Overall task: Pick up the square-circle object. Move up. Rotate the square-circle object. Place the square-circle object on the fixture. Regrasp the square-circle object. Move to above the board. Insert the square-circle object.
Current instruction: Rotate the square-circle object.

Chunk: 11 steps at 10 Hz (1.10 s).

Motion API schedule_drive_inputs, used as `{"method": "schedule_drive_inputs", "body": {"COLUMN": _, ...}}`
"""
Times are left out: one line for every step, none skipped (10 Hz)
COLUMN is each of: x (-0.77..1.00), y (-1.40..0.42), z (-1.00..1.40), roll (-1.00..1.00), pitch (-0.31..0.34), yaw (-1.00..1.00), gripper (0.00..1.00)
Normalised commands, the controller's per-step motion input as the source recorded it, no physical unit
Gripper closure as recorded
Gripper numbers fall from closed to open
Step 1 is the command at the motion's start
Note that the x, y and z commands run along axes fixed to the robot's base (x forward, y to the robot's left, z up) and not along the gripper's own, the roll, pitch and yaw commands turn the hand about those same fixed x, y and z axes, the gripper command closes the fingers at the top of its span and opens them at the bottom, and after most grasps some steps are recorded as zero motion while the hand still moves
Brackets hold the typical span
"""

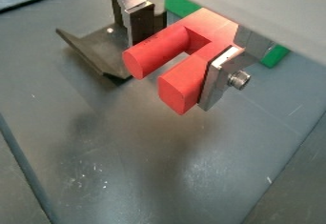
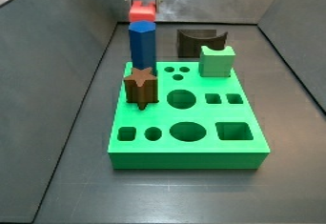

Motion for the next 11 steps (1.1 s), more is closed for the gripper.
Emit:
{"method": "schedule_drive_inputs", "body": {"x": 0.01, "y": 0.00, "z": -1.00, "roll": 0.00, "pitch": -0.018, "yaw": 0.04, "gripper": 1.00}}
{"method": "schedule_drive_inputs", "body": {"x": 0.02, "y": 0.00, "z": -1.00, "roll": 0.00, "pitch": -0.019, "yaw": 0.04, "gripper": 1.00}}
{"method": "schedule_drive_inputs", "body": {"x": 0.02, "y": 0.00, "z": -1.00, "roll": 0.00, "pitch": -0.019, "yaw": 0.03, "gripper": 1.00}}
{"method": "schedule_drive_inputs", "body": {"x": 0.04, "y": 0.00, "z": -0.97, "roll": -0.01, "pitch": -0.016, "yaw": 0.02, "gripper": 1.00}}
{"method": "schedule_drive_inputs", "body": {"x": 0.04, "y": 0.00, "z": -0.87, "roll": -0.01, "pitch": -0.013, "yaw": 0.01, "gripper": 1.00}}
{"method": "schedule_drive_inputs", "body": {"x": 0.04, "y": 0.00, "z": -0.67, "roll": -0.01, "pitch": -0.009, "yaw": 0.01, "gripper": 1.00}}
{"method": "schedule_drive_inputs", "body": {"x": 0.04, "y": 0.00, "z": -0.52, "roll": -0.02, "pitch": -0.009, "yaw": 0.01, "gripper": 1.00}}
{"method": "schedule_drive_inputs", "body": {"x": 0.04, "y": 0.00, "z": -0.34, "roll": -0.02, "pitch": -0.015, "yaw": 0.01, "gripper": 1.00}}
{"method": "schedule_drive_inputs", "body": {"x": 0.04, "y": 0.00, "z": -0.24, "roll": -0.02, "pitch": -0.018, "yaw": 0.01, "gripper": 1.00}}
{"method": "schedule_drive_inputs", "body": {"x": 0.00, "y": 0.00, "z": 0.00, "roll": 0.00, "pitch": 0.000, "yaw": 0.00, "gripper": 0.00}}
{"method": "schedule_drive_inputs", "body": {"x": 0.00, "y": 0.00, "z": 1.00, "roll": 0.00, "pitch": 0.000, "yaw": 0.00, "gripper": 0.00}}
